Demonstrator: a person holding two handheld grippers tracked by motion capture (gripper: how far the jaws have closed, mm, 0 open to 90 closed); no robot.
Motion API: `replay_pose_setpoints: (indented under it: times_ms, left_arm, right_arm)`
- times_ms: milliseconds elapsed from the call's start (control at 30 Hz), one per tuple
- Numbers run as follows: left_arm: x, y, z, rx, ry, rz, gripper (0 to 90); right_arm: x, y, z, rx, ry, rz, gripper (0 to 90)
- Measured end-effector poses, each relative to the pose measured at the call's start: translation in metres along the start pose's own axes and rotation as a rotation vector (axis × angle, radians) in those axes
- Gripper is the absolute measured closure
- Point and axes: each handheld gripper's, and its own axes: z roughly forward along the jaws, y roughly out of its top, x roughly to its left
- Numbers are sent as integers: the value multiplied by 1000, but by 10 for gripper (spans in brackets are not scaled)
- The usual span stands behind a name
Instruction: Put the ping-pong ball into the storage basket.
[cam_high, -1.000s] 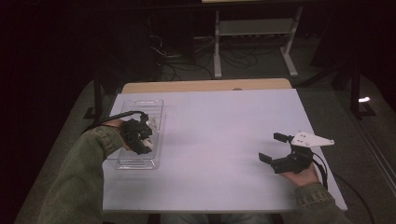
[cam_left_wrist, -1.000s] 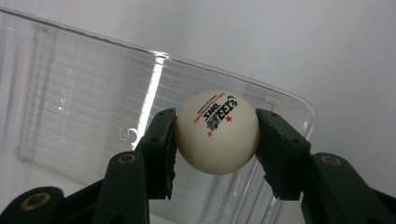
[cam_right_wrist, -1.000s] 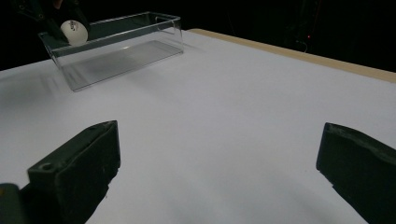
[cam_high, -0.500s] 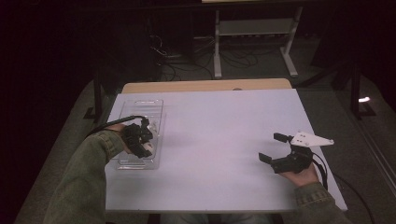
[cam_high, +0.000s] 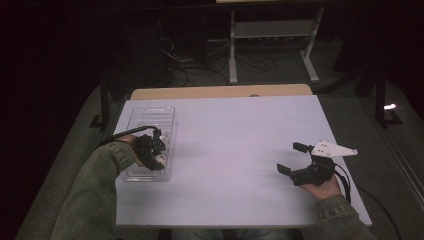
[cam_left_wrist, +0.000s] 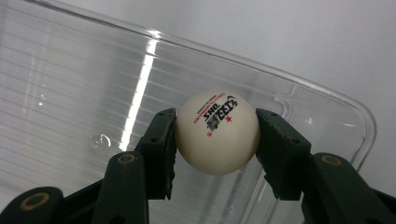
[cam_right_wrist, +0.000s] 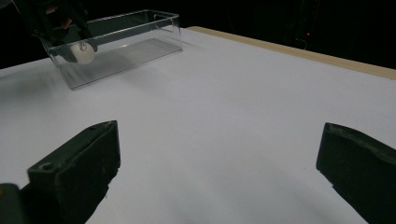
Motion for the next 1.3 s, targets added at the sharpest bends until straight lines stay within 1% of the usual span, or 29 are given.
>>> replay_pose_setpoints:
  times_ms: [233, 267, 367, 500, 633, 833, 867, 933, 1000, 1033, 1133, 1233, 1300]
  left_arm:
    - [2, 0, 2, 3, -3, -2, 493]
    - [2, 0, 2, 2, -4, 1, 477]
    - [2, 0, 2, 0, 0, -8, 434]
    - [2, 0, 0, -10, 7, -24, 408]
    - [2, -1, -2, -22, 17, -30, 379]
    - [2, -3, -5, -26, 33, -26, 334]
    - [1, -4, -8, -36, 32, -30, 321]
    - [2, -4, -11, -40, 42, -34, 284]
    - [2, -5, -14, -48, 44, -52, 255]
    - [3, -5, -16, -51, 46, -53, 234]
    - [2, -5, -21, -76, 46, -65, 195]
    - [-1, -6, -28, -113, 47, -75, 188]
    - [-1, -6, -29, -117, 48, -74, 176]
  right_arm:
    - [0, 0, 1, 2, 0, 0, 0]
    - [0, 0, 1, 3, 1, 1, 0]
    - [-1, 0, 1, 6, 0, 2, 0]
    - [0, 0, 1, 7, 1, 1, 0]
    - [-1, 0, 1, 6, -2, 5, 0]
    - [-1, -1, 1, 7, -2, 6, 0]
    - [-1, -1, 1, 10, -1, 7, 0]
    - [-1, -1, 1, 11, 0, 9, 0]
    - [-1, -1, 1, 10, 0, 9, 0]
    - [-1, -1, 1, 10, 0, 8, 0]
    - [-1, -1, 1, 9, 0, 10, 0]
    - [-1, -1, 1, 13, 5, 19, 0]
    - [0, -1, 1, 12, 10, 23, 0]
